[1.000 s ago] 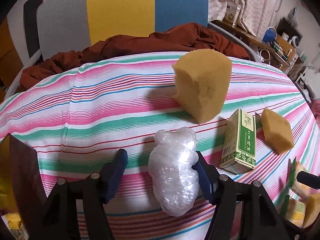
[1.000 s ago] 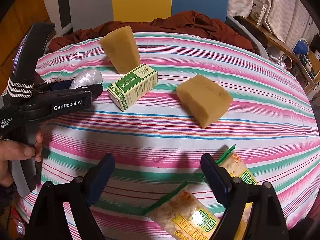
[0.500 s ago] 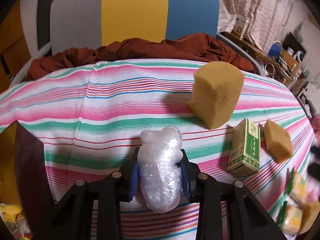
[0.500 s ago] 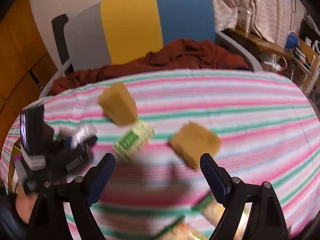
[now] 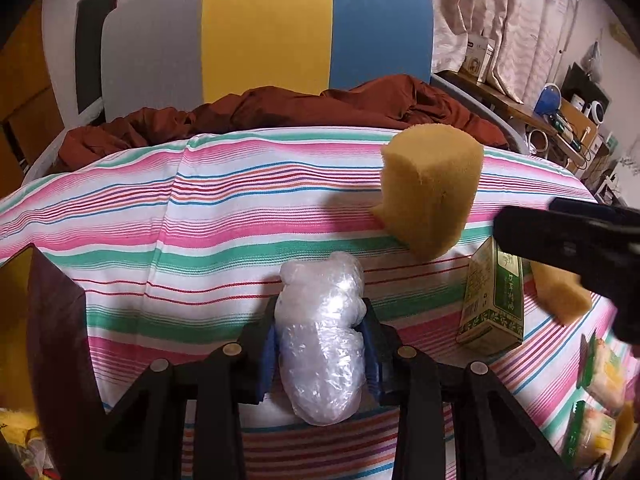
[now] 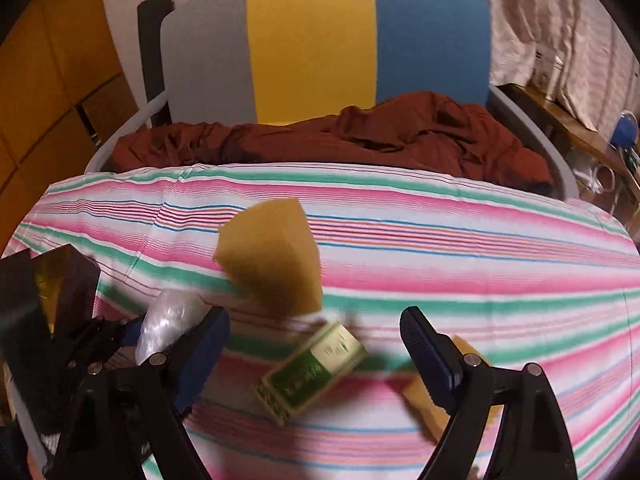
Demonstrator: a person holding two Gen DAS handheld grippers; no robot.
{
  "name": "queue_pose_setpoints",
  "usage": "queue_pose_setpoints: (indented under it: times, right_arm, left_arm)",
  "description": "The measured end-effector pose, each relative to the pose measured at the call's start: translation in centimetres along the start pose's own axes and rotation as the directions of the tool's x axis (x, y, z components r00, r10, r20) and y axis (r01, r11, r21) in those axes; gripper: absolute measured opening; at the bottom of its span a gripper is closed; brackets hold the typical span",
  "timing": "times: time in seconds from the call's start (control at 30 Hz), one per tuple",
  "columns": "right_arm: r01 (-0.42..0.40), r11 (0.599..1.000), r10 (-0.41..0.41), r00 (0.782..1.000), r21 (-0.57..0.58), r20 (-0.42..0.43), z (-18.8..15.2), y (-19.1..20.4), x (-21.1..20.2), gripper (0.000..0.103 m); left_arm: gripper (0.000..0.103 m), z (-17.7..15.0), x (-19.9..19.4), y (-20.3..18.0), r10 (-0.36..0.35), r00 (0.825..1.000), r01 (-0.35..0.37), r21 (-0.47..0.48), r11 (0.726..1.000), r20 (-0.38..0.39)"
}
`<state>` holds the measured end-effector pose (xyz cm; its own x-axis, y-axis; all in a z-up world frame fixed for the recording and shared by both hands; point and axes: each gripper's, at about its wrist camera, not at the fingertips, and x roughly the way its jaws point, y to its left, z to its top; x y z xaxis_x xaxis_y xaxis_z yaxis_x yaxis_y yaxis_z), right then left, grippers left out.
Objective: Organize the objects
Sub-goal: 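Lift the plastic bundle with the left tool while the right tool grasps a yellow sponge, then carry the plastic bundle and yellow sponge toward the gold tray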
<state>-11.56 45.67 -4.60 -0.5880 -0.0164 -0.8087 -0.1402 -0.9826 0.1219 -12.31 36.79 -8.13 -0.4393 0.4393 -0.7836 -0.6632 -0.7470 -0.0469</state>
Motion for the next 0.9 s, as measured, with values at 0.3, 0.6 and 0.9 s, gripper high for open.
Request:
queue_pose_setpoints:
  times: [0.3,0.6,0.9]
  right_arm:
    - [-0.060,0.996,0.058,0.998,-0.072,-0.025,2.8,1.9,4.5,0.058]
    - [-0.094,0.995,0.095,0.994,-0.014,0.050,1.4,0.2,-2.4,0.048]
    - [-0.152,0.988,0.155,0.986,0.039,-0.069,-7.9,0.9,-6.6,0.049]
  left_arm:
    - [0.037,-0.2,0.0,-0.1,0.006,1.000,-0.006,0.003,1.000,0.009]
    - [0.037,-0.2,0.1,-0.3,0.014,1.000,-0.014,0.012,1.000,0.017]
    - [0.038,0.0,0.2,-0.2,0.017,1.000,-0.017,0.023,1.000,0.018]
